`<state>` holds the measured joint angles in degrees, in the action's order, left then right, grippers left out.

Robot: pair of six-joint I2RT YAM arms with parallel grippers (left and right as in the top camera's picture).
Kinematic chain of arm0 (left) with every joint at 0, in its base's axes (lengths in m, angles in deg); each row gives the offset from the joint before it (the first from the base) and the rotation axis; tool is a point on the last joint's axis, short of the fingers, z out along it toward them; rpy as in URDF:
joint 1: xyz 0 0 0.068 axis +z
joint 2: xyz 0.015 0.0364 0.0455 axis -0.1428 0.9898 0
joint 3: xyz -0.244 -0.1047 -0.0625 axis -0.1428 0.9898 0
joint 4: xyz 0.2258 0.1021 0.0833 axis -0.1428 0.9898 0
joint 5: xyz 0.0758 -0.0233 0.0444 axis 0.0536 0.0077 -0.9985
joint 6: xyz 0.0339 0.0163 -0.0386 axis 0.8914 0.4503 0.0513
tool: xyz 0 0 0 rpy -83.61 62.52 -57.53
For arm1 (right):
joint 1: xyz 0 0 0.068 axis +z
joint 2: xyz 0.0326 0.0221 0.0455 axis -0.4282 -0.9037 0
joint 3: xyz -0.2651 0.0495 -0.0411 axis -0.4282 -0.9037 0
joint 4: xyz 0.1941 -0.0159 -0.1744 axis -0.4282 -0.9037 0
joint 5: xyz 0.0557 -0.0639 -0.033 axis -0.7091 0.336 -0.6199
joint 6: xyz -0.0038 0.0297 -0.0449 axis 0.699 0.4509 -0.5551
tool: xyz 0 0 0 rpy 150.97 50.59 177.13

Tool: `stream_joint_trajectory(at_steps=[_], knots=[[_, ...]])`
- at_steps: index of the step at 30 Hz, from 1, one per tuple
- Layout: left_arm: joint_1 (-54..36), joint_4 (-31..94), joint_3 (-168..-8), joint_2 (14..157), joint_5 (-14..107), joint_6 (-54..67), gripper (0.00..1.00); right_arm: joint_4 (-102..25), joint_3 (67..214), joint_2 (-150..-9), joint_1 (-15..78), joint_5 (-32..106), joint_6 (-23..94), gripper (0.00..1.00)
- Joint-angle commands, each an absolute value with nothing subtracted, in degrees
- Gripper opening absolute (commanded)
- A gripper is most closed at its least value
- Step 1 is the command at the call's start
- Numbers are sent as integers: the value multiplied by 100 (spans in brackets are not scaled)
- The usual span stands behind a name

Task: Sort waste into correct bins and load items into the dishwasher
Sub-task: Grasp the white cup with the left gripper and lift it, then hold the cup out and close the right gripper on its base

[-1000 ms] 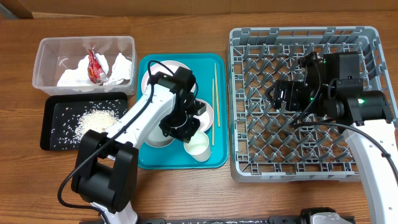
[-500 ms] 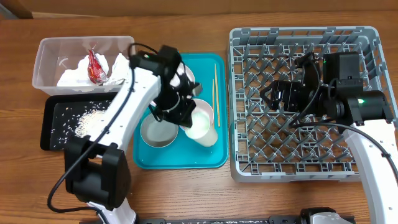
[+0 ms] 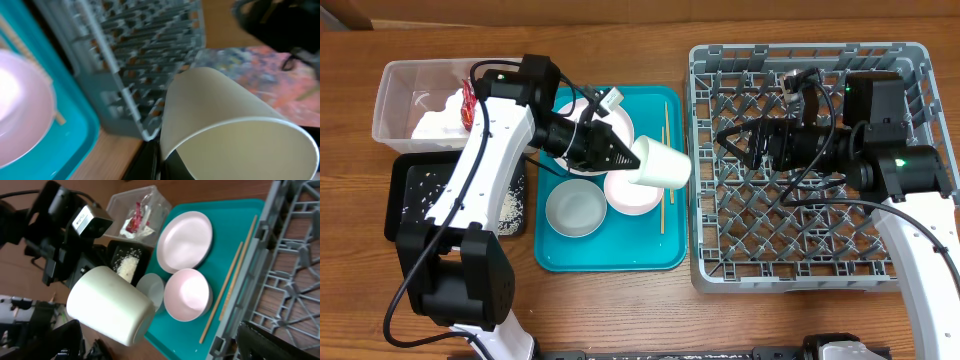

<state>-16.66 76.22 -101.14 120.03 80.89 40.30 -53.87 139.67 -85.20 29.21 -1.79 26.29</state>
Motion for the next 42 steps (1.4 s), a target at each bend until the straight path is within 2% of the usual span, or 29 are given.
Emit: stream_joint_trajectory(at_steps=[1, 15, 21, 32, 42], knots=[[-1670, 7463, -10232, 12053, 9423, 4181, 4, -5094, 14068, -8533, 3007, -555, 2632, 100], [-1364, 7270, -10232, 12053, 10684, 4181, 4, -4290, 14068, -8555, 3275, -983, 2726, 99], [-1148, 7270, -10232, 12053, 10924, 4179, 4, -3592, 14068, -8632, 3275, -1960, 2540, 98], [-1266, 7406, -10232, 12053, 10922, 4159, 4, -2932, 14068, -9222, 3295, -2889, 2560, 96], [-1388, 7410, -10232, 12053, 10922, 4157, 4, -2379, 14068, -9300, 3739, -2916, 2564, 95]])
